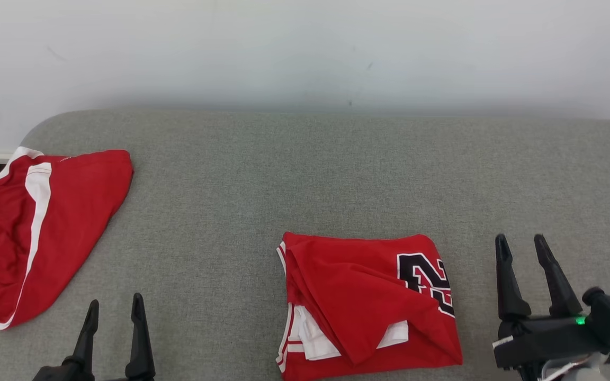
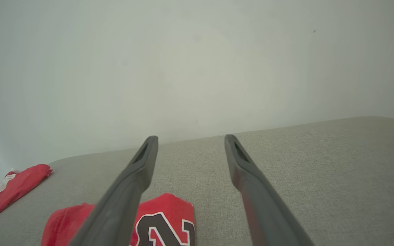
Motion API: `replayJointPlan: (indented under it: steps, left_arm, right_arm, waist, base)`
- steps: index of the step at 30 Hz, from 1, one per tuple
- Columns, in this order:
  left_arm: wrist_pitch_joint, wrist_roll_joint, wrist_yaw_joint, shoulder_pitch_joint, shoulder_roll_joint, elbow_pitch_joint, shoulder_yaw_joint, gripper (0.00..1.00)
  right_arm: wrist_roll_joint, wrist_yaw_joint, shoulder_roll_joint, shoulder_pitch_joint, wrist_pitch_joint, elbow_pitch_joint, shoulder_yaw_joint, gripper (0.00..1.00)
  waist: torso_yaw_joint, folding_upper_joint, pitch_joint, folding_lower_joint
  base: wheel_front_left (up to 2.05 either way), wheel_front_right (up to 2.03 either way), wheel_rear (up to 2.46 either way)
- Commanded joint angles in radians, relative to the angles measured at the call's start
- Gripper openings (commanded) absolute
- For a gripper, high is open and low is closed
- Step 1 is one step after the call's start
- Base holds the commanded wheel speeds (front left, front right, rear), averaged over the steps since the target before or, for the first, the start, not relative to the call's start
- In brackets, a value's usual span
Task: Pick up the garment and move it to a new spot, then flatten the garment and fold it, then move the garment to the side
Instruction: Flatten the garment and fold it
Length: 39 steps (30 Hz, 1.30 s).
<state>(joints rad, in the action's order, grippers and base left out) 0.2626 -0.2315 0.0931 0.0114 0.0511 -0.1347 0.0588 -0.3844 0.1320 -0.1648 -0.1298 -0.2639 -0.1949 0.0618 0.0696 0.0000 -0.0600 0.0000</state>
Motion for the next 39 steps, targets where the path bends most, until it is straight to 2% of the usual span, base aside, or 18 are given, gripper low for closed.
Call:
replayJointPlan:
  steps: [1, 6, 11, 18, 21, 26, 32, 39]
  left_arm:
    - [0.003, 0.01, 0.001, 0.006, -0.001, 0.0, 0.003, 1.0]
    - [0.003, 0.033, 0.01, 0.01, -0.001, -0.002, 0.009, 1.0]
    - [0.003, 0.054, 0.02, 0.01, -0.002, -0.003, -0.048, 1.0]
    - [0.003, 0.083, 0.038, -0.023, -0.001, -0.071, -0.273, 1.0]
    - [0.003, 0.07, 0.037, -0.04, 0.0, -0.118, -0.397, 1.0]
    - [0.003, 0.029, 0.036, -0.076, 0.01, -0.192, -0.536, 1.0]
    - [0.003, -0.011, 0.036, -0.138, 0.029, -0.282, -0.651, 1.0]
    - [0.003, -0.044, 0.036, -0.184, 0.028, -0.341, -0.679, 1.0]
  right_arm:
    - [0.01, -0.003, 0.01, 0.027, 0.0, 0.01, -0.012, 1.0]
    - [0.018, -0.003, 0.031, 0.068, 0.0, 0.025, -0.034, 1.0]
    - [0.027, -0.003, 0.04, 0.081, 0.0, 0.033, -0.037, 1.0]
    - [0.036, -0.003, 0.042, 0.08, 0.0, 0.033, -0.032, 1.0]
    - [0.035, -0.003, 0.042, 0.073, 0.0, 0.032, -0.024, 1.0]
    - [0.032, -0.003, 0.046, 0.054, 0.0, 0.029, -0.019, 1.0]
    - [0.034, -0.003, 0.055, 0.039, 0.0, 0.026, -0.016, 1.0]
    - [0.034, -0.003, 0.065, 0.026, 0.0, 0.024, -0.01, 1.0]
  waist:
    - [-0.001, 0.0, 0.003, 0.0]
    - [-0.009, 0.0, 0.012, 0.0]
    - [-0.016, 0.0, 0.018, 0.0]
    - [-0.024, 0.0, 0.012, 0.0]
    - [-0.037, 0.0, 0.002, 0.0]
    - [-0.068, 0.0, -0.017, 0.0]
    - [-0.113, 0.0, -0.048, 0.0]
    - [-0.145, 0.0, -0.072, 0.0]
  base:
    - [0.0, 0.0, 0.0]
    - [0.0, 0.0, 0.0]
    - [0.0, 0.0, 0.0]
    - [0.0, 0.0, 0.0]
    - [0.0, 0.0, 0.0]
    - [0.0, 0.0, 0.0]
    - [0.0, 0.0, 0.0]
    - [0.0, 0.0, 0.0]
